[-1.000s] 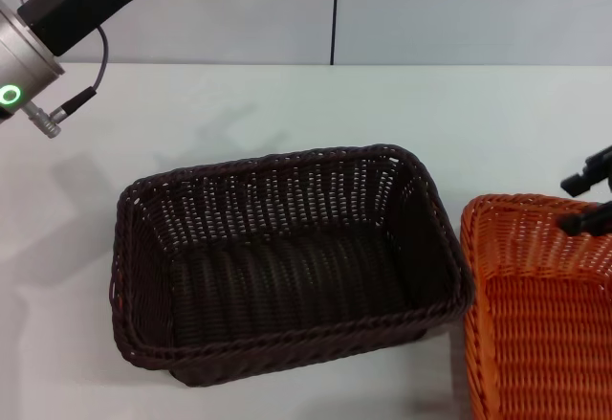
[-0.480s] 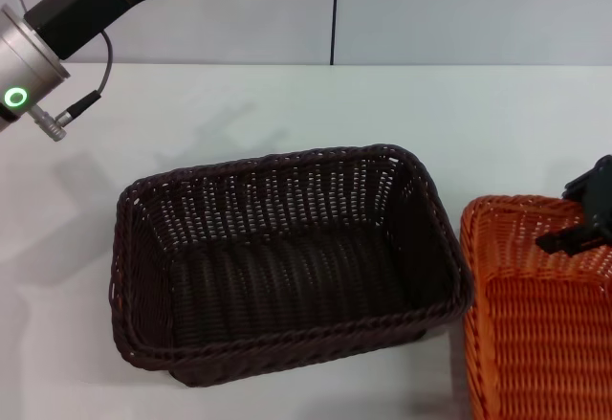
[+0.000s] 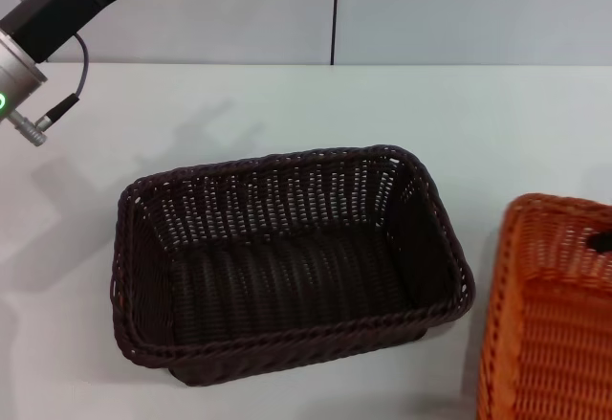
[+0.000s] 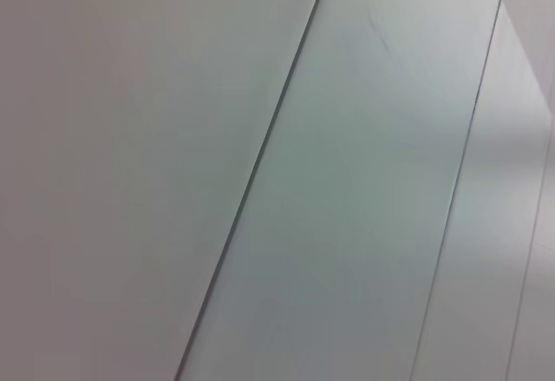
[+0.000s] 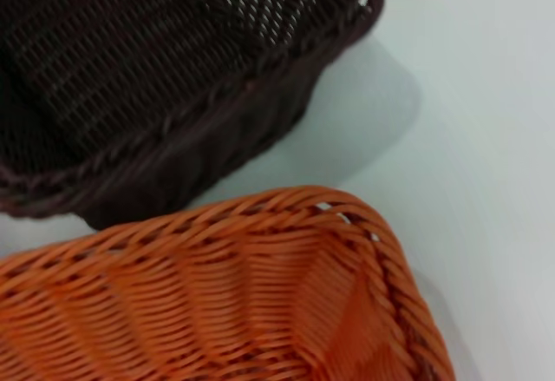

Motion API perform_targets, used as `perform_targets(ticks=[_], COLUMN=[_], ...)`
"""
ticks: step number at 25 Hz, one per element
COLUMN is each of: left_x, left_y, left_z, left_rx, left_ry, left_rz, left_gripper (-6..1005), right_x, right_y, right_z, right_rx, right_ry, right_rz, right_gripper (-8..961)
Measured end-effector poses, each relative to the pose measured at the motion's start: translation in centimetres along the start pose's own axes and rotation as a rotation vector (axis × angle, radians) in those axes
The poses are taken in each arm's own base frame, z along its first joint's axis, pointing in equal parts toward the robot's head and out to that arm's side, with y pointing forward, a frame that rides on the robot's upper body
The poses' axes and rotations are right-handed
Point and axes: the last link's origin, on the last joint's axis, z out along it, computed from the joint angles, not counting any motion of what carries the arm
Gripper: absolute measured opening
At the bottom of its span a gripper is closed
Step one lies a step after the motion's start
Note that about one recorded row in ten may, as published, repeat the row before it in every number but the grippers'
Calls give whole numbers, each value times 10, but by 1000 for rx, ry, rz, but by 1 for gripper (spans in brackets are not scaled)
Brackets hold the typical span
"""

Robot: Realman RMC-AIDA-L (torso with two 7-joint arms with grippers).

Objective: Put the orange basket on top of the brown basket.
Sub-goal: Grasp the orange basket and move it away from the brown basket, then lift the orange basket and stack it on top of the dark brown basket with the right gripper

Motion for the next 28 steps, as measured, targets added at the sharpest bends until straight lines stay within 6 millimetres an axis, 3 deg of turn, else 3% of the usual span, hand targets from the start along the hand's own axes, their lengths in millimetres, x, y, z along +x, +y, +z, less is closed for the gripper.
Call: perform_targets(ticks=[1, 6, 13, 19, 28], left_x=[0, -1, 2, 10, 16], left_y=[-1, -1, -2, -2, -5], left_z=[-1, -1, 5, 17, 12], left_rx=[5, 5, 9, -3, 20], left_ry=[2, 7, 26, 53, 108], left_rz=[0, 1, -8, -5, -22], left_gripper=[826, 798, 770, 771, 771], right_x=[10, 34, 61, 65, 55], right_y=[0, 6, 8, 7, 19], right_z=[-11, -30, -42, -52, -69], right_rx=[-3, -50, -39, -53, -121], right_ry=[3, -15, -62, -138, -429], right_rz=[26, 97, 190, 224, 215], right_gripper=[289, 241, 173, 147, 147])
